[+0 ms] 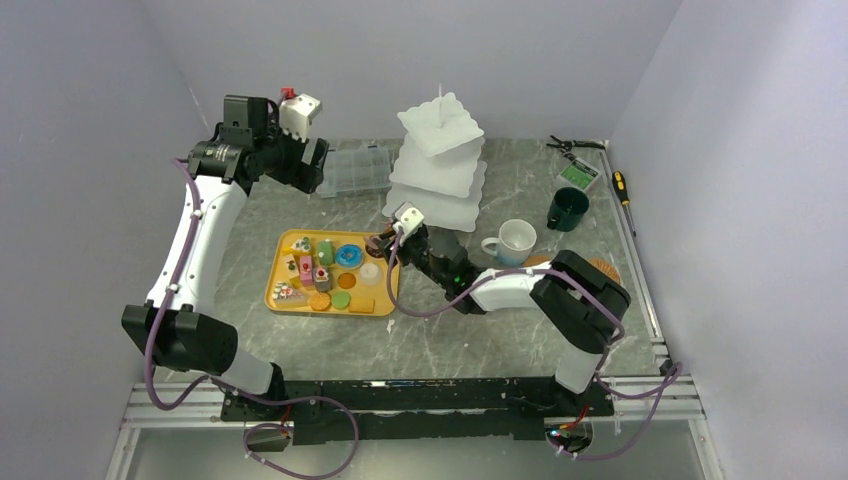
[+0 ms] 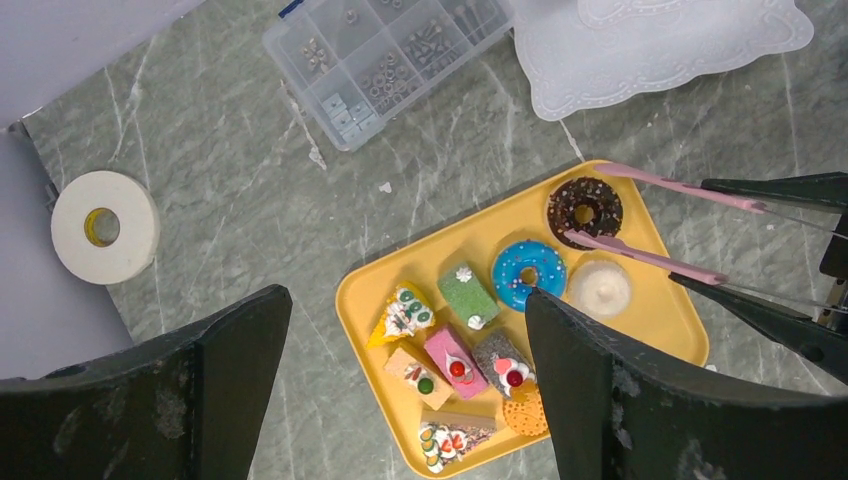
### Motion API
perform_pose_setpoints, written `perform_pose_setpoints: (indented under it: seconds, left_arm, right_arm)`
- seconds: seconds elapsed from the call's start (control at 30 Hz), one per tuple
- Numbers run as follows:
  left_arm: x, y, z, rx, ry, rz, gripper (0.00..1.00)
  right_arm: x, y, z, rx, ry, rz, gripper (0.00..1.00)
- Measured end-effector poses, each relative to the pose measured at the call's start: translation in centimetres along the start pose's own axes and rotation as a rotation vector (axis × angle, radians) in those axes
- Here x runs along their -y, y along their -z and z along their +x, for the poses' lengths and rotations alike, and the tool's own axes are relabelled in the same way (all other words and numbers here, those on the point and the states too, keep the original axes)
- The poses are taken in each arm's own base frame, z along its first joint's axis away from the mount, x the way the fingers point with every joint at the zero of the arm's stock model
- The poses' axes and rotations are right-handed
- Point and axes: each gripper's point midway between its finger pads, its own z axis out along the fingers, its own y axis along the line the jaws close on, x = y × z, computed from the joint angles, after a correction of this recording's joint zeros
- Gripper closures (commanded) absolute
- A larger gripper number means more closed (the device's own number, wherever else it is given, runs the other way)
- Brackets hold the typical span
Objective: Serve the afternoon tea
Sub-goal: Pick up the desert from the tray.
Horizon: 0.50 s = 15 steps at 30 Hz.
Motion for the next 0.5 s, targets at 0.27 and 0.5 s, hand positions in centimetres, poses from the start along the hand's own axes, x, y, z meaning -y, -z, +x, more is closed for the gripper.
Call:
perform_pose_setpoints:
  seconds: [0.27,0.5]
  left_arm:
    - [0.0,0.0,0.3,0.002,-0.014,-0.001,0.07]
    - [0.0,0.1,0.0,0.013,-0.017,-0.005,0.07]
  right_arm:
    - [-0.2,-0.2,1.3,-0.020,-0.030,0.004,0.34]
    - [-0.4,-0.4,1.9,-0.027,-0.062,0.004,0.33]
